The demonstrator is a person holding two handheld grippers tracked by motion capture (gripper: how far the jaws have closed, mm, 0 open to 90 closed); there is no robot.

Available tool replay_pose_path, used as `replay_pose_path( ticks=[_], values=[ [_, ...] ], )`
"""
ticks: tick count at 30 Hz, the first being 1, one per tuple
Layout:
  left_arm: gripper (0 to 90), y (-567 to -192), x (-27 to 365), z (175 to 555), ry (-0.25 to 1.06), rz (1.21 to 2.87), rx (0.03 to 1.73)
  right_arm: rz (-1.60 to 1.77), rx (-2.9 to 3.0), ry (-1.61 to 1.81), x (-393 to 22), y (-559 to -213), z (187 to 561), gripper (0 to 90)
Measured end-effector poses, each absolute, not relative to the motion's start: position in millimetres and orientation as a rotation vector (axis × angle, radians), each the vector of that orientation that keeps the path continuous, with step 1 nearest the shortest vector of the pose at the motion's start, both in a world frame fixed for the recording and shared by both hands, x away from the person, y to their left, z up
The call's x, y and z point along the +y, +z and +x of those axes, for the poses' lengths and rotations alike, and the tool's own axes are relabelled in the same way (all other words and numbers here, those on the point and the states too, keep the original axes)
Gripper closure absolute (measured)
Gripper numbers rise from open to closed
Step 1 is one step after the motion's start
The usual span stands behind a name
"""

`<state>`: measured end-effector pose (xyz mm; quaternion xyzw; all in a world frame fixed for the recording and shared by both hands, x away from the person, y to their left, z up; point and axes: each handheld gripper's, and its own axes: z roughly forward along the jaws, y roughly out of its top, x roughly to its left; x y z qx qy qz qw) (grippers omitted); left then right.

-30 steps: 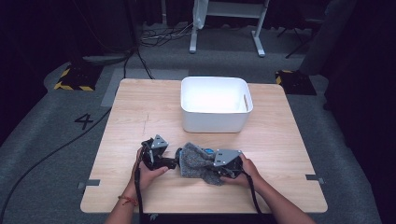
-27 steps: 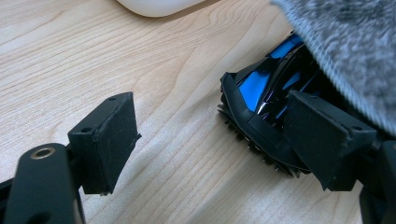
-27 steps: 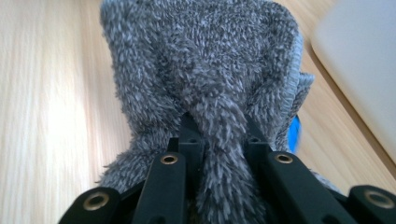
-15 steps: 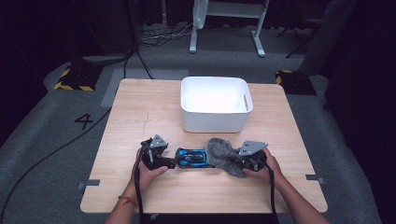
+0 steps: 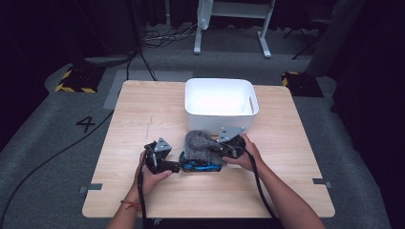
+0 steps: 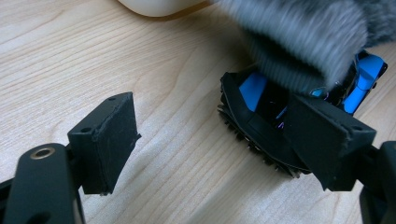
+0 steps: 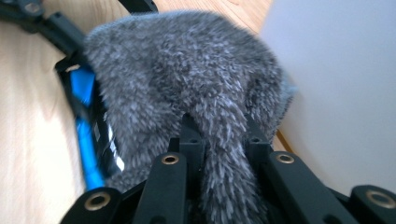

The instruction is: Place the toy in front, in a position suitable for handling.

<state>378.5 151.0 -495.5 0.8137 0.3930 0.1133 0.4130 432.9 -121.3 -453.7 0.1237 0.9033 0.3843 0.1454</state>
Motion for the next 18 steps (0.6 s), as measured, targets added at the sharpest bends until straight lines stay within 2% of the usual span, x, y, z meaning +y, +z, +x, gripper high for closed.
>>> replay_pose_path(
  ticks=[8,18],
  values=[
    [18.4,-496.5,151.5,379.0,0.278,2.036,0.989,0.352,2.731,1.019,-96.5,-462.2,452.0,75.6],
    [18.3,-496.5,144.3,380.1,0.283,2.038,0.982,0.415,2.784,0.984,-115.2,-464.7,458.8,75.7]
  ],
)
